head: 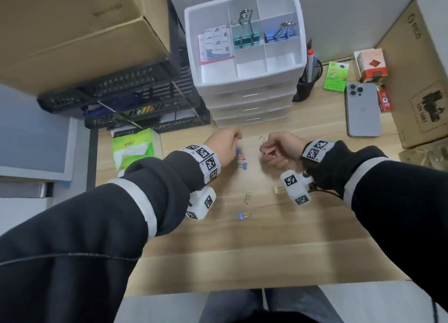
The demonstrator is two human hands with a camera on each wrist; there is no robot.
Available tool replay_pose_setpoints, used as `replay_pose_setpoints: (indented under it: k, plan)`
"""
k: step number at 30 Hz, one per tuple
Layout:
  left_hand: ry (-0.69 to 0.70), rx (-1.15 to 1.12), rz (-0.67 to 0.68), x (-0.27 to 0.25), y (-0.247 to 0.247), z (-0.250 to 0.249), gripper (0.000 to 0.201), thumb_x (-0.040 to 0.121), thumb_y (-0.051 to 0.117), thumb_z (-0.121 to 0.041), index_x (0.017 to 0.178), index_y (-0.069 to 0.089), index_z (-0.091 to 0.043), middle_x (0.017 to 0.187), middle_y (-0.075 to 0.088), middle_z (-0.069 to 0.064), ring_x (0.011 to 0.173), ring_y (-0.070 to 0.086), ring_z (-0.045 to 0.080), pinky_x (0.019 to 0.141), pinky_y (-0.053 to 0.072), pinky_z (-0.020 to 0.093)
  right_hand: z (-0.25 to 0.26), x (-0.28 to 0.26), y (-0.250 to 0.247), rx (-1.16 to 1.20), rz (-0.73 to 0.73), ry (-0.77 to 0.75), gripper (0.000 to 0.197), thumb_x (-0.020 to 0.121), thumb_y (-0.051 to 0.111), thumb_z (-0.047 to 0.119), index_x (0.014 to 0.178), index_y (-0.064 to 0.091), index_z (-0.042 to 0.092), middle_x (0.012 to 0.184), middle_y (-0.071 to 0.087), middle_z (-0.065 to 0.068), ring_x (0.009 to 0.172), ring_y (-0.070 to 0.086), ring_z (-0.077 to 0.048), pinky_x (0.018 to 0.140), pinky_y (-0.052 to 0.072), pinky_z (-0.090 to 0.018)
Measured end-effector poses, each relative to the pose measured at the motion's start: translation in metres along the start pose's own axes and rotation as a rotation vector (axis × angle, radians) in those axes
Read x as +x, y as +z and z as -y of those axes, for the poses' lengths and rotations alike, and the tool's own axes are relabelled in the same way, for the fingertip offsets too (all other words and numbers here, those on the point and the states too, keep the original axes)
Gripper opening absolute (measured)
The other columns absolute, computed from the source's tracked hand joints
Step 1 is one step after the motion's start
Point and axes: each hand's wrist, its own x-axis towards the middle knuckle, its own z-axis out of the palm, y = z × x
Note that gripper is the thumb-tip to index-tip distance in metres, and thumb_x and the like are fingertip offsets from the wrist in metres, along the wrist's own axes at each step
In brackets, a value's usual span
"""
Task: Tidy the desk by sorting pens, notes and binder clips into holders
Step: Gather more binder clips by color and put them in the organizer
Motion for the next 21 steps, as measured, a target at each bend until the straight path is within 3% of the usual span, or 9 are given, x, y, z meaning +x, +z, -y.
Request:
replay_pose_setpoints:
  k: [2,6,10,13,16,18,21]
  plan:
    - [0.020,-0.016,-0.004,-0.007,-0.006,-0.006,0.030,0.100,0.037,-0.007,0.123,0.058,-0.010,0.096,0.063,0.008,0.081,0.058,0.025,0.073,0.045,0.030,0.002,-0.004,0.012,0.059,0.040,-0.028,0.001,0.069,0.039,0.012,0.069,0.040,0.012,0.058,0.036,-0.004,0.037,0.025,-0.008,0.031,0.018,-0.012]
    - [-0.008,-0.017,-0.019,-0.010,-0.014,-0.009,0.030,0.097,0.039,-0.003,0.118,0.059,-0.011,0.101,0.058,0.003,0.085,0.054,0.022,0.073,0.038,0.027,0.003,-0.001,0.020,0.020,-0.106,-0.056,0.023,0.080,0.027,0.000,0.075,0.049,0.005,0.065,0.047,-0.011,0.038,0.031,-0.009,0.033,0.027,-0.013]
    - [-0.145,0.068,0.068,-0.011,-0.012,0.008,0.028,0.090,0.042,0.000,0.107,0.057,-0.016,0.107,0.060,0.007,0.091,0.057,0.026,0.081,0.048,0.033,-0.003,0.002,0.018,-0.017,-0.269,-0.065,0.032,0.082,0.025,-0.008,0.082,0.056,0.001,0.068,0.053,-0.012,0.045,0.044,-0.014,0.036,0.041,-0.015]
    - [-0.180,0.136,0.124,-0.013,-0.004,0.019,0.024,0.091,0.038,-0.002,0.104,0.052,-0.015,0.102,0.059,0.006,0.084,0.057,0.026,0.073,0.047,0.034,-0.009,0.001,0.013,-0.086,-0.324,-0.063,0.033,0.074,0.027,-0.010,0.081,0.055,0.006,0.066,0.044,-0.007,0.042,0.039,-0.013,0.033,0.033,-0.015]
    - [-0.149,0.210,0.168,-0.007,0.006,0.021,0.021,0.096,0.037,-0.012,0.109,0.053,-0.012,0.098,0.063,0.008,0.084,0.061,0.029,0.071,0.049,0.035,-0.015,0.002,0.006,-0.069,-0.287,-0.041,0.021,0.067,0.035,-0.001,0.075,0.050,0.010,0.059,0.036,-0.002,0.043,0.027,-0.012,0.034,0.022,-0.013]
    - [-0.097,0.262,0.204,0.000,0.014,0.020,0.018,0.096,0.044,-0.022,0.109,0.054,-0.014,0.100,0.065,0.008,0.087,0.063,0.029,0.074,0.052,0.037,-0.017,0.006,0.002,-0.061,-0.261,-0.005,0.016,0.083,0.041,0.013,0.070,0.050,0.013,0.056,0.031,0.001,0.045,0.022,-0.011,0.035,0.018,-0.012]
    - [-0.032,0.292,0.237,0.014,0.025,0.018,0.021,0.090,0.055,-0.026,0.109,0.057,-0.018,0.105,0.066,0.006,0.092,0.064,0.031,0.079,0.054,0.037,-0.019,0.011,-0.004,-0.094,-0.268,-0.007,0.046,0.099,0.041,0.042,0.062,0.048,0.015,0.052,0.025,0.004,0.043,0.019,-0.010,0.035,0.015,-0.011]
